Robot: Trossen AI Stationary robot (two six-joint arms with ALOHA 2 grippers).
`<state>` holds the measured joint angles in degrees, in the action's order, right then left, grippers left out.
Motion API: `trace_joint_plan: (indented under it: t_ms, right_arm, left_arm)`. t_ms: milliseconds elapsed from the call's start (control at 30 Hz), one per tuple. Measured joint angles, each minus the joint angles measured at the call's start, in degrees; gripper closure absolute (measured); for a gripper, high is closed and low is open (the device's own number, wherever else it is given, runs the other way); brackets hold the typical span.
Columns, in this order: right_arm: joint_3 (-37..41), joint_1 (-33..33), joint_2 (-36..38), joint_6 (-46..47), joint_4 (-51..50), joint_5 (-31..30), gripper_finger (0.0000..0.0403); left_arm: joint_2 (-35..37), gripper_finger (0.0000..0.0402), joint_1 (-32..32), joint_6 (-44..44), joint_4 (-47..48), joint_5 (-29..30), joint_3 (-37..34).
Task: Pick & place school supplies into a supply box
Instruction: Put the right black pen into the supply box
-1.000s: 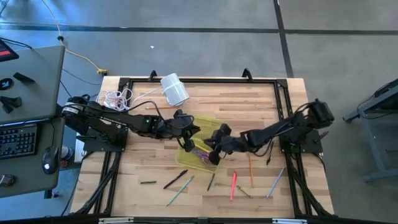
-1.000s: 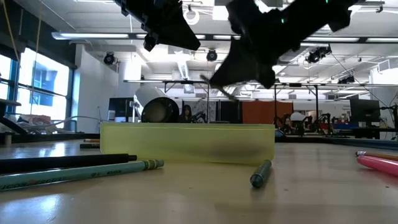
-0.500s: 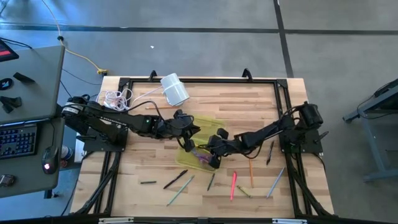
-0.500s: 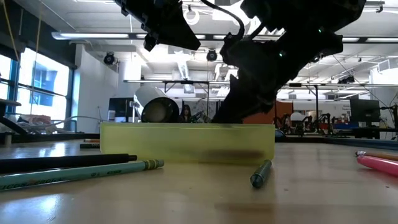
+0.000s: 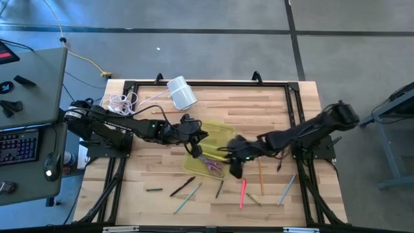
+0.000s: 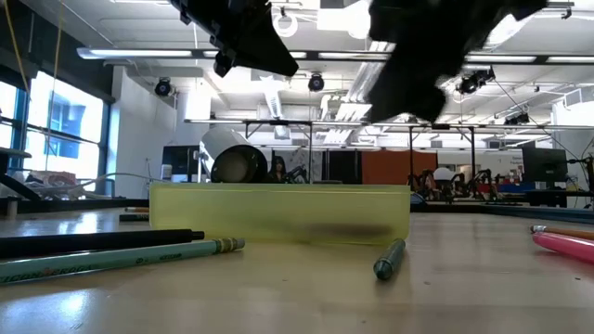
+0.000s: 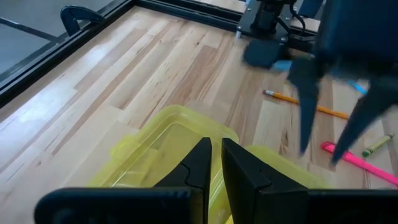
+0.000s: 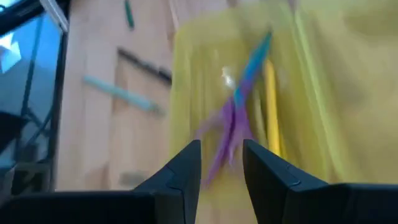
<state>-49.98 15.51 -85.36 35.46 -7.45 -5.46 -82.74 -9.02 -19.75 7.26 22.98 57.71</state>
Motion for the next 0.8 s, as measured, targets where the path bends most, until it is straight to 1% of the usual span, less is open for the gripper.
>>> trace_joint_plan:
  t_ms: [67, 200, 233, 367, 433, 533, 600, 700, 800]
  right_arm:
    - [0.0, 1.4, 3.6, 6.3, -9.8, 0.4, 0.0300]
    - [0.0, 4.5, 9.5, 28.2, -31.7, 3.3, 0.0300]
    - [0.0, 5.6, 10.7, 32.4, -37.0, 3.5, 0.0300]
    - [0.2, 10.5, 13.2, 44.6, -58.5, -1.5, 0.0299]
    - [0.3, 12.7, 13.6, 51.0, -65.4, -3.5, 0.0299]
    - [0.3, 15.2, 13.6, 58.2, -69.4, -4.3, 0.0299]
    - [0.3, 16.4, 13.6, 60.2, -69.4, -4.3, 0.0299]
    - [0.3, 17.6, 13.6, 62.9, -69.2, -5.8, 0.0299]
    - [0.3, 18.6, 13.3, 63.8, -68.1, -6.5, 0.0299]
  left_arm:
    - [0.0, 0.0330, 0.0, 0.0, 0.2, 0.0, 0.0]
    - [0.0, 0.0330, 0.0, 0.0, 0.2, 0.0, 0.0]
    - [0.0, 0.0330, 0.0, 0.0, 0.2, 0.0, 0.0]
    - [0.0, 0.0330, 0.0, 0.0, 0.2, 0.0, 0.0]
    - [0.0, 0.0330, 0.0, 0.0, 0.2, 0.0, 0.0]
    - [0.0, 0.0330, 0.0, 0.0, 0.2, 0.0, 0.0]
    - [0.0, 0.0330, 0.0, 0.0, 0.2, -0.1, 0.0]
    - [0.0, 0.0330, 0.0, 0.0, 0.2, -1.5, 0.0]
    - [0.0, 0.0330, 0.0, 0.0, 0.2, -1.9, 0.0]
